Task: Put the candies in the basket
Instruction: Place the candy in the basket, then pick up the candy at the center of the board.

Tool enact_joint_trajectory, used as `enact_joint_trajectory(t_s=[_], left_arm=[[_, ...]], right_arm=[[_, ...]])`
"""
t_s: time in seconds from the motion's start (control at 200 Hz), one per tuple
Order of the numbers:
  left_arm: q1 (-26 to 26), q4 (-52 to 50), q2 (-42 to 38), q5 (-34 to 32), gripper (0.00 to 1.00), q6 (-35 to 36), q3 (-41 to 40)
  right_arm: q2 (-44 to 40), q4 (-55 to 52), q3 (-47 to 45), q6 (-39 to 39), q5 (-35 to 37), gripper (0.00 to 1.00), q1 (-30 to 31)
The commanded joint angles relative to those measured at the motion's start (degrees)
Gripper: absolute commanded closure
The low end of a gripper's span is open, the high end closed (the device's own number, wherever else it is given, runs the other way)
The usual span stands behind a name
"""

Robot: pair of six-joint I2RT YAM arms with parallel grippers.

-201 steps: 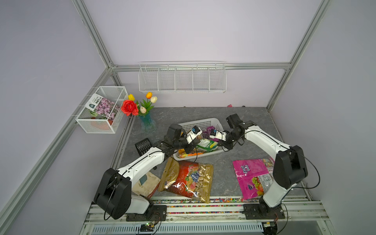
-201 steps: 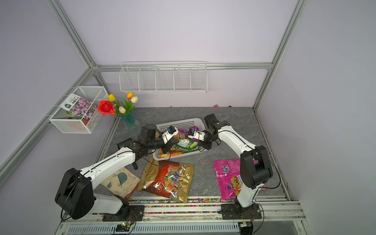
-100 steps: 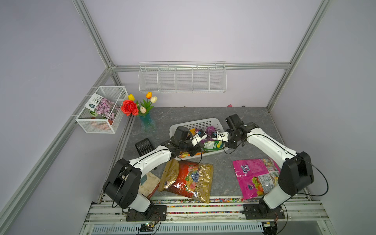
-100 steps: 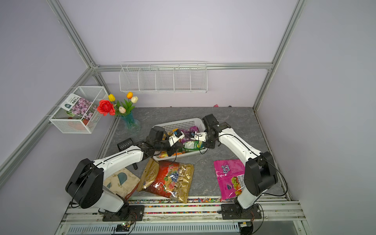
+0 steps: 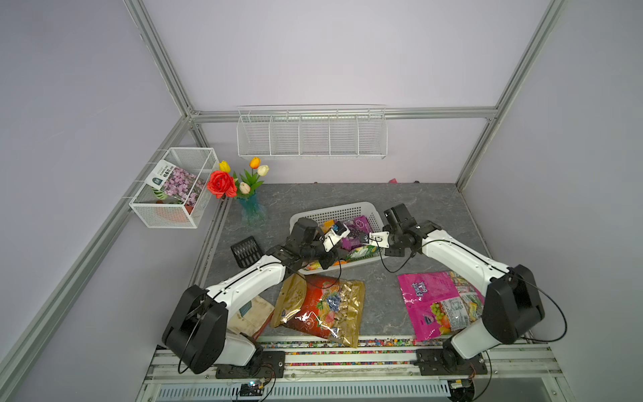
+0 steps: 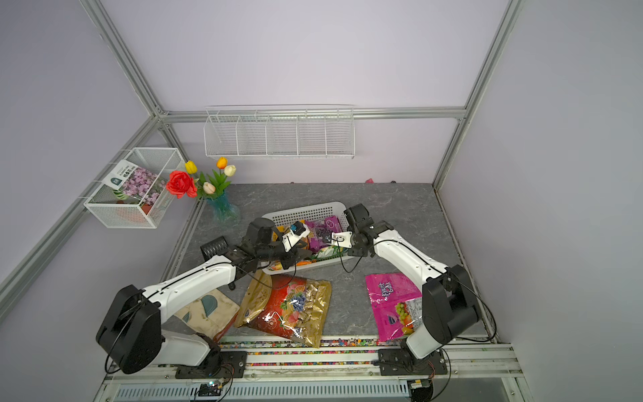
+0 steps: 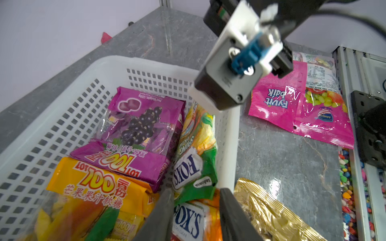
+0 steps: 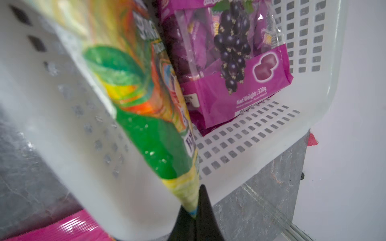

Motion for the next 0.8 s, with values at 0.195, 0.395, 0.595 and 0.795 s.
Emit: enact_joint_trajectory(t_s=[0.195, 0.395, 0.595, 0.795], left_arm=[[0.43, -1.43, -6.15, 0.49, 0.58, -4.28, -0.47], [2.49, -4.24, -9.17, -6.07, 0.56, -12.62, 1.42], [3.62, -8.04, -14.67, -20.72, 0.49, -21.74, 1.28], [7.72, -21.5, -20.95, -40.94, 0.0, -43.58, 0.9]], right_arm=[[-7.62, -0.03, -4.59, 2.26, -5.13, 0.74, 0.44], [-11.68, -5.6, -1.38, 6.02, -6.66, 0.68, 0.51], [-21.46, 1.06, -2.4, 25.07, -15.08, 0.01, 0.71], [-24.14, 1.32, -2.58, 56.08, -28.14, 0.01, 0.62]])
